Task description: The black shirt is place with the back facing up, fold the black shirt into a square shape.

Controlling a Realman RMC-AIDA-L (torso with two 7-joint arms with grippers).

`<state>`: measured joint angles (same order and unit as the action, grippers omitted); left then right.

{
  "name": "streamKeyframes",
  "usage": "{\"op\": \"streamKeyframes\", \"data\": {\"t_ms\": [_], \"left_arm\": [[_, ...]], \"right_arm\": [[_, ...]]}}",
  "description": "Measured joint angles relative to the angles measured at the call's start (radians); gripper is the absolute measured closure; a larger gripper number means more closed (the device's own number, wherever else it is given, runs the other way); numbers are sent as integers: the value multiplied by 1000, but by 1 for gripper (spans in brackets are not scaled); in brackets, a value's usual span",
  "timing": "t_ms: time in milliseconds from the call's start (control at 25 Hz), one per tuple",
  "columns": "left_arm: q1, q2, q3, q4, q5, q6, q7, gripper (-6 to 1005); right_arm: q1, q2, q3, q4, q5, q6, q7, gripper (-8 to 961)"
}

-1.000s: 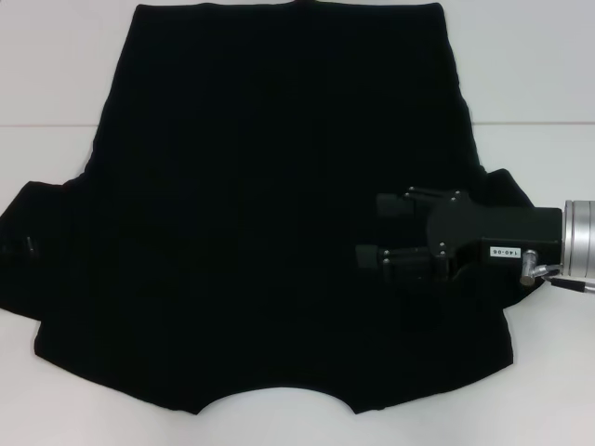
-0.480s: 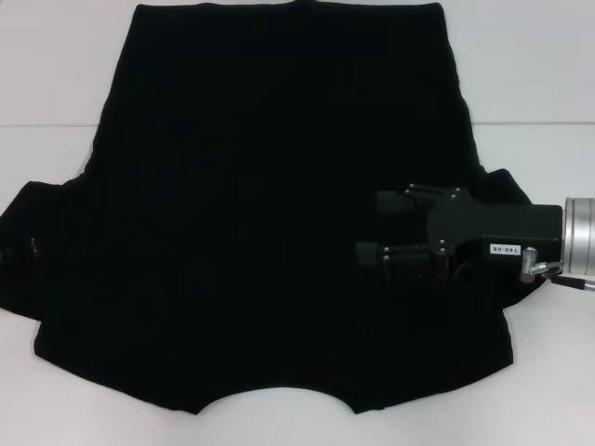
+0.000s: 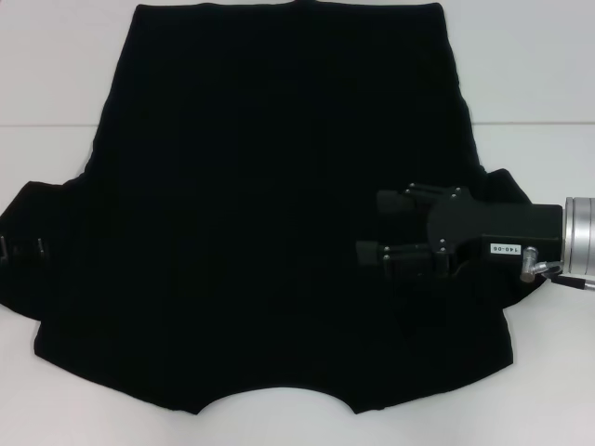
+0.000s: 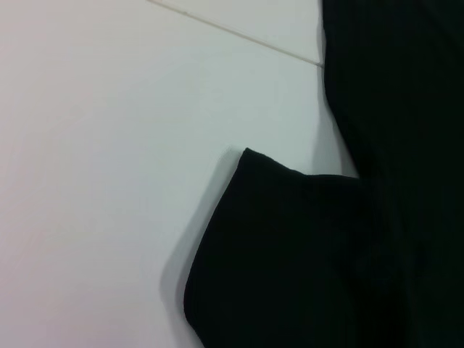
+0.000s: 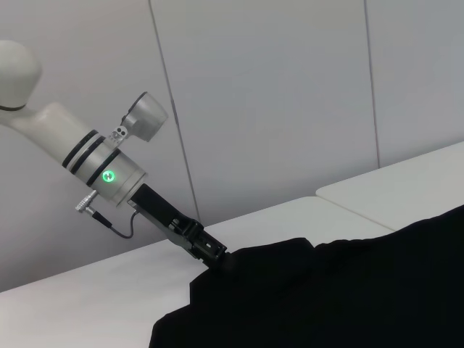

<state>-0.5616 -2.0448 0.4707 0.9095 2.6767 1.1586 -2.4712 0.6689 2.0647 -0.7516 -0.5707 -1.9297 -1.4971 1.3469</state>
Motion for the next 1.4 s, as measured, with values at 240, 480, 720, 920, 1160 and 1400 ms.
{"op": "streamKeyframes", "data": {"t_ms": [240, 480, 720, 920, 1160, 1400], "left_arm": [[-5, 0, 1, 1, 0, 1, 4, 106], [-5, 1, 1, 1, -1, 7, 22, 271], [-4, 2, 1, 2, 0, 2, 22, 503], [-2, 2, 0, 2, 9, -9, 23, 687], [1, 1, 2, -2, 20, -28, 23, 826], [3, 0, 2, -3, 21, -31, 24, 949]], "right_arm": [[0, 0, 0, 0, 1, 0, 0, 12], [-1, 0, 0, 0, 3, 0, 0, 12], [-6, 0, 0, 0, 4, 0, 0, 12], [-7, 1, 0, 0, 5, 0, 0, 12], [-7, 2, 1, -1, 5, 0, 0, 12], [-9, 2, 5, -2, 5, 0, 0, 11]]}}
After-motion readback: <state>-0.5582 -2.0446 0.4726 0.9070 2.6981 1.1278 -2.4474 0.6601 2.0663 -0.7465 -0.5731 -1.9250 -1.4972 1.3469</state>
